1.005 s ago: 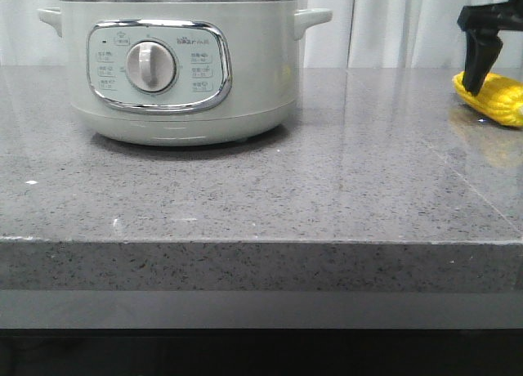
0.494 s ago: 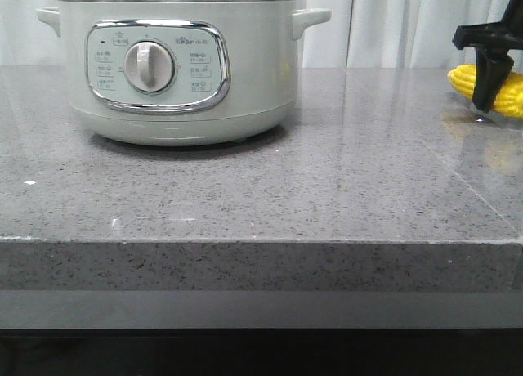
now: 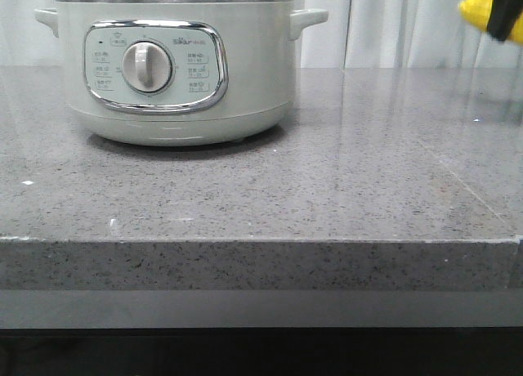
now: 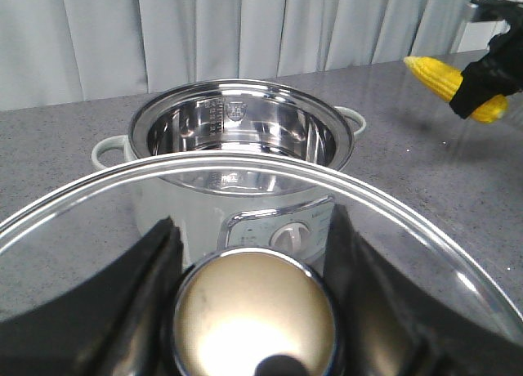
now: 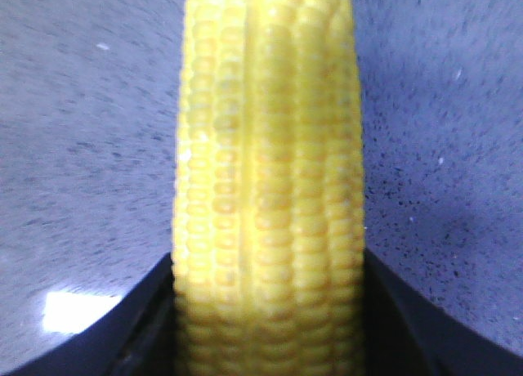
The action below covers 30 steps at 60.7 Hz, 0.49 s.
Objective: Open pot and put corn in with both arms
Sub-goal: 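Lower the right gripper onto the yellow corn cob and grasp it, then lift the corn and carry it over the open pot with the right gripper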
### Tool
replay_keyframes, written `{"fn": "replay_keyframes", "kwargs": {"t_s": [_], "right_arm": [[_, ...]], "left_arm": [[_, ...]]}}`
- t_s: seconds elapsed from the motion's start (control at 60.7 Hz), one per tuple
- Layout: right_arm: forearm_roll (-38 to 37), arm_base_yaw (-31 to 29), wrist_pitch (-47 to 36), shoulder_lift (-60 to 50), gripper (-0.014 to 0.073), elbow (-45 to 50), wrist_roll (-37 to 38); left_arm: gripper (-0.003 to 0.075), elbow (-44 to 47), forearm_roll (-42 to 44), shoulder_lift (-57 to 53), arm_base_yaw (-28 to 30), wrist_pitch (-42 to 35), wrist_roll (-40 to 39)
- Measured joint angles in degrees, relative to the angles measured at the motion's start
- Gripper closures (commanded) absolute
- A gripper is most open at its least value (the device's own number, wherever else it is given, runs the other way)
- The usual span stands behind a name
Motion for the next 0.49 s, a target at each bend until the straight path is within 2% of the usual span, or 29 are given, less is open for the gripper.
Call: {"fn": "replay_keyframes", "kwargs": {"t_s": [0.214,0.494], "right_arm": [[1.0,4.5,0.46,-9.65,0.0255,0.71,-0.44],[4.21,10.46,-2.08,-23.68,0.0255,10.16,-0.99]], "left_arm": [[0.0534,0.0,0.0,0.0,0.0,0.0,0.0],[0.0534,0.0,0.0,0.0,0.0,0.0,0.0]]}}
